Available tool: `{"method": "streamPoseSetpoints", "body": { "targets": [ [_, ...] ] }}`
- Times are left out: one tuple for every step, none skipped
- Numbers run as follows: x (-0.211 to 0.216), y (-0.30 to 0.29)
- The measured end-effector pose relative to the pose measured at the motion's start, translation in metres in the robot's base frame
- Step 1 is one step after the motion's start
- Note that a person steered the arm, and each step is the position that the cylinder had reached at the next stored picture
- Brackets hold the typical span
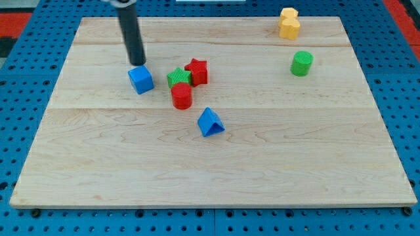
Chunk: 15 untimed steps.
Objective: Slightly push the blue triangle into the group of blocks
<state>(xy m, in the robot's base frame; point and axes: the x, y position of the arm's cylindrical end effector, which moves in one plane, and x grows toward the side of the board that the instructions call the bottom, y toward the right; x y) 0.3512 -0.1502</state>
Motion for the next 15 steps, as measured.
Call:
{"method": "streamPoseSetpoints", "body": {
  "targets": [
    [0.041,-0.001],
    [0.055,0.055],
    [0.101,-0.007],
    [0.158,0.014],
    [0.179,0.086],
    [0.208,0.117],
    [0.208,0.143],
    [0.195,0.145],
    [0.173,0.123],
    [0.149,0.114],
    [0.125,0.111],
    [0.163,0.105],
    [0.182,0.168],
    [0.167,0.183],
    [0.143,0.132]
  ]
}}
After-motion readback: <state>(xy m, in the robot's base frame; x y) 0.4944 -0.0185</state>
